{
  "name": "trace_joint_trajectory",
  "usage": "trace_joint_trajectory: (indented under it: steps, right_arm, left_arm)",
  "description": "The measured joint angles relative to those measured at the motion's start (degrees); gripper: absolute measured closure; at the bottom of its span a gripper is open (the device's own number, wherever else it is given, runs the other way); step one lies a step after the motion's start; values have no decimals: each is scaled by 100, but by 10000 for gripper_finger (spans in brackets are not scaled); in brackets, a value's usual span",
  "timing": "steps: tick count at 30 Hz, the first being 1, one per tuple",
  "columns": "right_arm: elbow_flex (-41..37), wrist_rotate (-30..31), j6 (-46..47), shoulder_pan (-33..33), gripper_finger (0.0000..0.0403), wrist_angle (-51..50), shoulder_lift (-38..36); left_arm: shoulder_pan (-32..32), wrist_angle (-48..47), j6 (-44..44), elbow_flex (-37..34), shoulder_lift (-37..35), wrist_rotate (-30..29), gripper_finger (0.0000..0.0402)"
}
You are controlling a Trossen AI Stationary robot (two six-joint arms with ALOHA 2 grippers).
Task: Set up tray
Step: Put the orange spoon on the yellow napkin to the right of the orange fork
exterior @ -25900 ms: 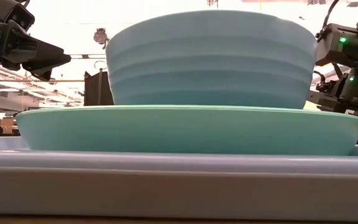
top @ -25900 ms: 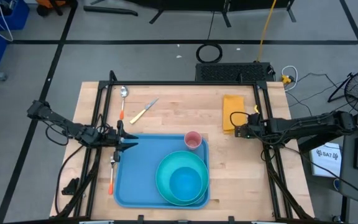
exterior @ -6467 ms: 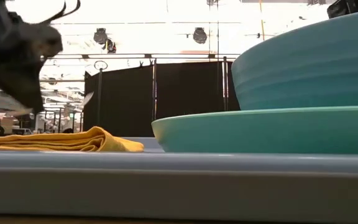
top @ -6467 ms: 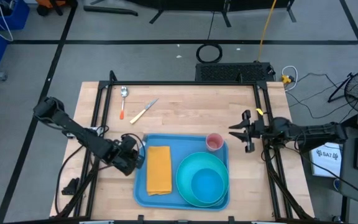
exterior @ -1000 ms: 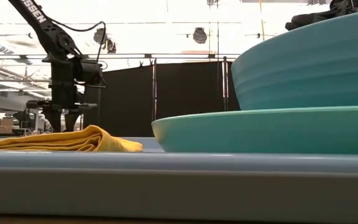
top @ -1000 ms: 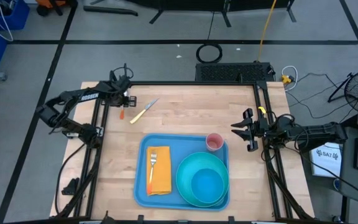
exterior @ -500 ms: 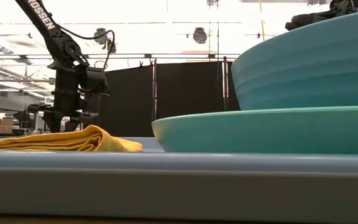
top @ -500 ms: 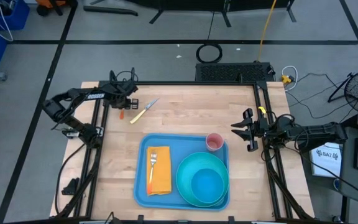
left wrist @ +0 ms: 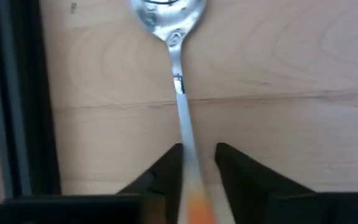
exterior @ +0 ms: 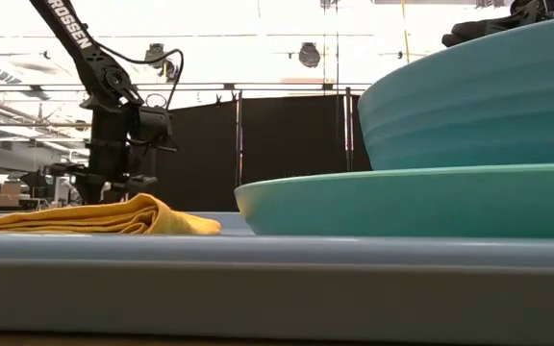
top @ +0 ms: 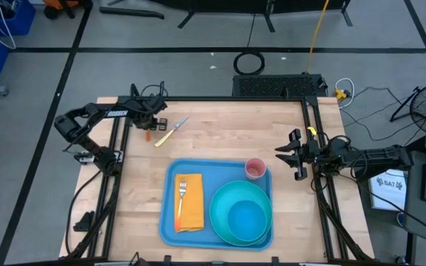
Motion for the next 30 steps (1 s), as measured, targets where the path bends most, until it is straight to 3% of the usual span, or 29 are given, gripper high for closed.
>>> trace_joint_trajectory:
  steps: [4,13,17,20,30]
  right_arm:
    - [1,0,-4,0,314,-4,2]
    - [1,0,-4,2,314,-20,0]
    - [1,0,-4,2,314,-20,1]
    - [-1,0,-4,2,314,-22,0]
    - [0,2,-15,0,314,-12,4]
  left_arm:
    - [0,-30,167,-2,0,125,381]
    - [-97,-149,182,-41,-122,37,390]
    - [-283,-306,237,-82,-515,-287,396]
    - [-454,-399,225,-85,-935,-131,400]
    - [-1985,-343,-255,-64,-2489,19,400]
